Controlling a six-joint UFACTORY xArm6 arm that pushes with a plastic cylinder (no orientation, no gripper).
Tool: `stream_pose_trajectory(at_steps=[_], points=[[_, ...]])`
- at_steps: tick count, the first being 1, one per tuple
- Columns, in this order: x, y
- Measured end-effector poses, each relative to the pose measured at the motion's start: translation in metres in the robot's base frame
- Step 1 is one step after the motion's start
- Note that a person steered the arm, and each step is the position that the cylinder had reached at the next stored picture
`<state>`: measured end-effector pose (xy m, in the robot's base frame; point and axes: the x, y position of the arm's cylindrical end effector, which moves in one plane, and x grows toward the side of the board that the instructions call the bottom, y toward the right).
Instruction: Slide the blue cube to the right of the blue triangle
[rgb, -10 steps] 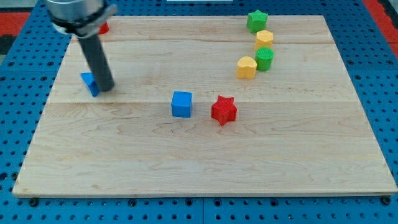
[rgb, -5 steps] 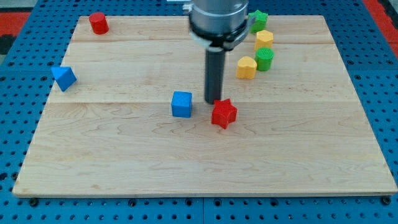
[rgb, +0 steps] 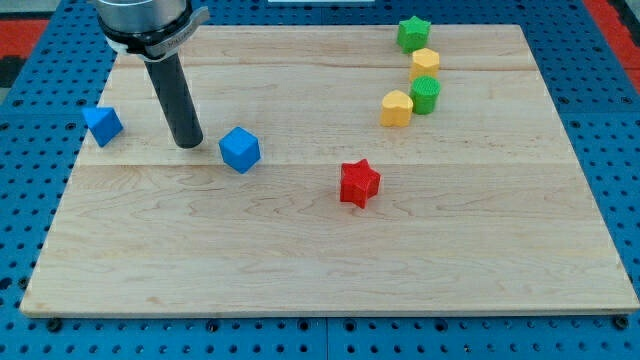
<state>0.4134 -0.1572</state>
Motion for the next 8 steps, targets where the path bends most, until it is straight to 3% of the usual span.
stream_pose_trajectory(at_steps=[2,4,6,8], points=[[0.056,0.022],[0.02,0.089],[0.004,0.027],[-0.036,0.04]])
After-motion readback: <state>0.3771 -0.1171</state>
